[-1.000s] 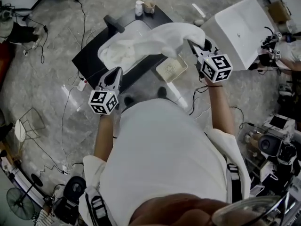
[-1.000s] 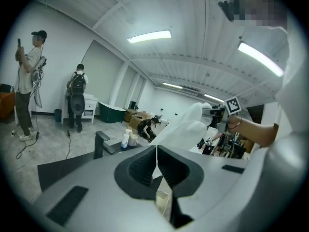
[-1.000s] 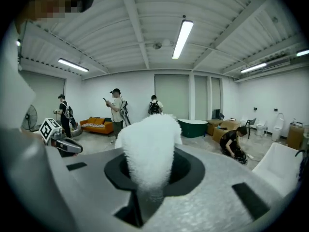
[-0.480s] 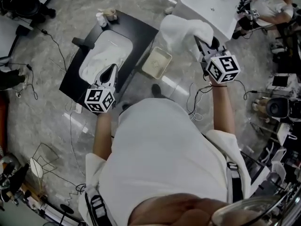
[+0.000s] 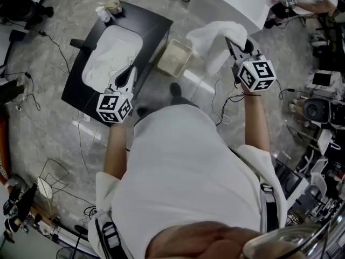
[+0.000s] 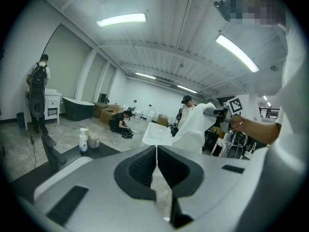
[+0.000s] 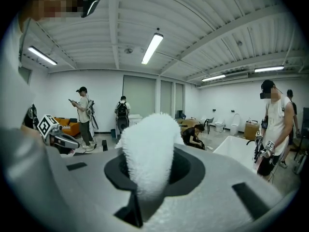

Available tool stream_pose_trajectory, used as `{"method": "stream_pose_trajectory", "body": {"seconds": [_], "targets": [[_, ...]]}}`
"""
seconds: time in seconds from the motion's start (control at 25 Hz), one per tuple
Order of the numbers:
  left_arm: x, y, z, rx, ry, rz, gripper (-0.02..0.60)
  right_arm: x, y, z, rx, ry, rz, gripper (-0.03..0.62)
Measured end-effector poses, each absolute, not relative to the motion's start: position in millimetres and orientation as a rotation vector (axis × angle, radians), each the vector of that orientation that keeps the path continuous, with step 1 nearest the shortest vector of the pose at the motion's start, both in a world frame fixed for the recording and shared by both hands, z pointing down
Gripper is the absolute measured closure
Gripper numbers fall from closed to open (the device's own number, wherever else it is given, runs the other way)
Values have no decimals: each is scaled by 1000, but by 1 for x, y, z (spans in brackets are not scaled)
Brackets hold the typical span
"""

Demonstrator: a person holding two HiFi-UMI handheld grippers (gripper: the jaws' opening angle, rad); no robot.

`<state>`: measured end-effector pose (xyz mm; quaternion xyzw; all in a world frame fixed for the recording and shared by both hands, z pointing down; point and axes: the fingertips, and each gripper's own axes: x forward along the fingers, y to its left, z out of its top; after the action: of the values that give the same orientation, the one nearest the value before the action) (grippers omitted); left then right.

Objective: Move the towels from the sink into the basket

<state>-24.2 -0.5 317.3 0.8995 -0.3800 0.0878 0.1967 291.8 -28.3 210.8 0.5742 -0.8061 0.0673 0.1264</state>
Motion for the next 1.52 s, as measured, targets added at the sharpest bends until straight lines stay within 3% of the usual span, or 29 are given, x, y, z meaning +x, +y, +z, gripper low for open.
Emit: {"method": "stream_pose_trajectory", "body": {"seconds": [0.32,0.76,1.52], "targets": [[-16,0,358,2446,-1042,314,571,270,-46,308,1536,-2319,418,502],[-2,-28,459,2367,-1040,425,571,233,-107,527,1284,-2178,624,500],[67,-18,712,2192,-920,547,571,239,-163,931,1138,-1914,834,494]]}}
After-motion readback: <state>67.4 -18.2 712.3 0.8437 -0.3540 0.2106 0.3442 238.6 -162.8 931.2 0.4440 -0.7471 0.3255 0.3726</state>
